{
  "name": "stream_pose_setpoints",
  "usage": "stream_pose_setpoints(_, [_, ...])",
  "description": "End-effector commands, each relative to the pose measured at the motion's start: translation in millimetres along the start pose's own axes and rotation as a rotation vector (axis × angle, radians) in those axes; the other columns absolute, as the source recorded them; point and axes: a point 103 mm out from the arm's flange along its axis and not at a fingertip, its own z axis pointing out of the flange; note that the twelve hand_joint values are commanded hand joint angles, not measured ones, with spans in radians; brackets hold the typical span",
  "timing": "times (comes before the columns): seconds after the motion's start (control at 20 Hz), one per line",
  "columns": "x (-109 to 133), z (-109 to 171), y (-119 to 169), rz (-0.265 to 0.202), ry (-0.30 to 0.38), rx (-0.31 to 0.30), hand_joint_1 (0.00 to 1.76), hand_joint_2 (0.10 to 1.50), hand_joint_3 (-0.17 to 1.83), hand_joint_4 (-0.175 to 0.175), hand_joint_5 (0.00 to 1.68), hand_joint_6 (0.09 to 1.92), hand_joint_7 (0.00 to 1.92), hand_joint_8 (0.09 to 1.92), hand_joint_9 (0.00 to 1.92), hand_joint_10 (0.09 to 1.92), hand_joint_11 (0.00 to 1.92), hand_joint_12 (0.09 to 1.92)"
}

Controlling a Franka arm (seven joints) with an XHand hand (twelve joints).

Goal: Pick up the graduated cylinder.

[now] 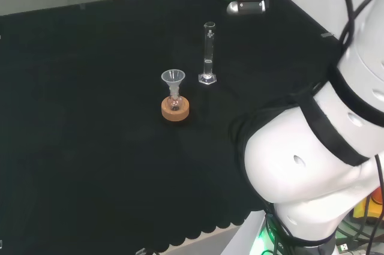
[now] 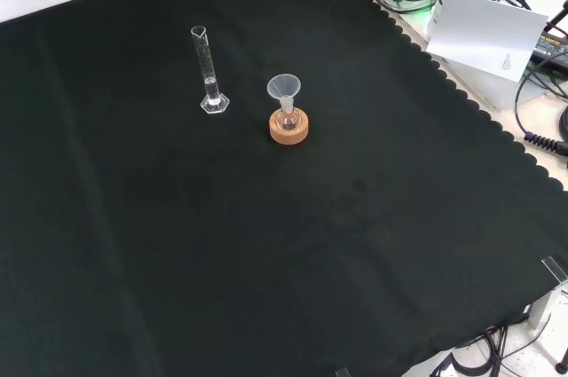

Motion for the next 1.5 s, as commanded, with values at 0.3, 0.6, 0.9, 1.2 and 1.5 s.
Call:
stream_pose_setpoints(0.3, [-14.8,20.1,43.9,-0.027,0.082,-0.073,0.1,1.15,0.31,-0.001,0.28,0.09,0.14,0.53,0.59,0.09,0.16,1.36])
stream_pose_setpoints(0.6, [-35.0,33.9,44.3,-0.026,0.116,-0.071,0.2,1.1,0.28,-0.006,0.32,0.09,0.21,0.57,0.66,0.11,0.2,1.36])
stream_pose_setpoints(0.9, [-53.5,51.2,38.5,-0.021,0.186,-0.081,0.28,1.06,0.3,-0.009,0.4,0.09,0.27,0.62,0.57,0.45,0.27,1.35])
stream_pose_setpoints(1.2, [-65.8,70.8,35.6,-0.069,0.252,-0.073,0.37,1.01,0.29,-0.011,0.41,0.09,0.26,0.62,0.51,0.54,0.29,1.35])
stream_pose_setpoints(1.5, [-72.0,90.3,39.0,-0.107,0.314,-0.063,0.52,0.91,0.26,-0.008,0.39,0.09,0.26,0.61,0.5,0.56,0.28,1.35])
